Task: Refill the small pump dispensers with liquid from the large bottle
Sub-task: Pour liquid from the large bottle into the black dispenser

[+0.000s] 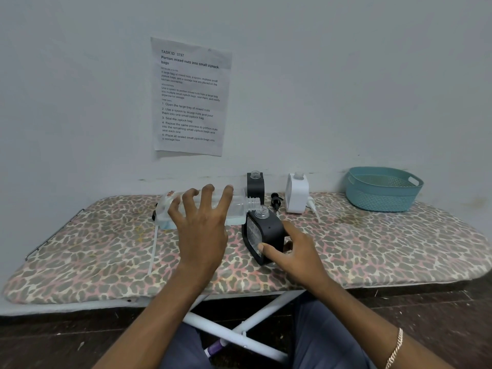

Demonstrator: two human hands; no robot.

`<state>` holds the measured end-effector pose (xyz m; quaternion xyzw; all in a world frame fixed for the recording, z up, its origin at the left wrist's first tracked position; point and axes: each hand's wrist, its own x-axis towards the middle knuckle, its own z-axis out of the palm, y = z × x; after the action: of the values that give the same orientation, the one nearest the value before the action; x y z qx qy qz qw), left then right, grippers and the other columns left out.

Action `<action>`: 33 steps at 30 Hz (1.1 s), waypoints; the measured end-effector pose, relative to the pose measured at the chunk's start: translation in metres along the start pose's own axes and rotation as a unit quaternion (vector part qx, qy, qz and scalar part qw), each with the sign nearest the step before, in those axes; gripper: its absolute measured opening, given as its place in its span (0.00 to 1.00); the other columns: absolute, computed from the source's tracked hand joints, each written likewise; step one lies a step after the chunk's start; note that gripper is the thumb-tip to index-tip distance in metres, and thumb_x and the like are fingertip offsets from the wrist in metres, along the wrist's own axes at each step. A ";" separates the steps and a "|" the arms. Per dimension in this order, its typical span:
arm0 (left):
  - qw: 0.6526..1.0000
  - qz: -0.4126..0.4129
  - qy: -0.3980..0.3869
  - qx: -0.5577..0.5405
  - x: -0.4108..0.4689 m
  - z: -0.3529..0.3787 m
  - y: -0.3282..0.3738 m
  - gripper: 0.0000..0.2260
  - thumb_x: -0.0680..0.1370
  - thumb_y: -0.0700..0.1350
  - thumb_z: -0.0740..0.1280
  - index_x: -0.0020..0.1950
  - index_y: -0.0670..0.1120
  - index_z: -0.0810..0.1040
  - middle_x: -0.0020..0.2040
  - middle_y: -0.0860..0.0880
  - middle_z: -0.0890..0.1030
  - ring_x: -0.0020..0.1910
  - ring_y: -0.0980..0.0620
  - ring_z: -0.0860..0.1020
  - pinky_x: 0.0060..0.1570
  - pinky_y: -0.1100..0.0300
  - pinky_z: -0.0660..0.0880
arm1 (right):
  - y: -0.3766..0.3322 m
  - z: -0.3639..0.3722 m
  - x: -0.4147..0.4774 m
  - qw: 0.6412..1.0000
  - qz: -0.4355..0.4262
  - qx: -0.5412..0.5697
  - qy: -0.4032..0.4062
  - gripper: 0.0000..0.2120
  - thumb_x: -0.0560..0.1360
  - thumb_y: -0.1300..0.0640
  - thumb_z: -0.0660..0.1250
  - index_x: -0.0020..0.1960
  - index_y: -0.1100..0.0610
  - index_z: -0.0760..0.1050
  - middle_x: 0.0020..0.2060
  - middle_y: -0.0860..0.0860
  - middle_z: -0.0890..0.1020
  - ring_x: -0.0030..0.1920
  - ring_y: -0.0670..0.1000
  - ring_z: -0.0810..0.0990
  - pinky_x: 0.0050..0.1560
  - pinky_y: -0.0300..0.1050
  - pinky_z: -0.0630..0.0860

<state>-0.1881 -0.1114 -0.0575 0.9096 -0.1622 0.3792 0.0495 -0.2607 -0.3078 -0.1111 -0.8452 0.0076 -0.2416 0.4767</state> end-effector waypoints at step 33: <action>1.000 0.002 0.005 -0.004 0.000 0.000 0.000 0.42 0.62 0.32 0.77 0.74 0.54 0.74 0.68 0.45 0.76 0.65 0.37 0.70 0.61 0.36 0.65 | 0.003 0.001 0.001 1.000 0.000 -0.003 0.000 0.19 0.74 0.52 0.78 0.62 0.45 0.77 0.49 0.40 0.85 0.50 0.37 0.82 0.45 0.30 0.76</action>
<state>-0.1878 -0.1115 -0.0576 0.9074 -0.1650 0.3829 0.0528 -0.2586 -0.3089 -0.1131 -0.8466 0.0083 -0.2416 0.4743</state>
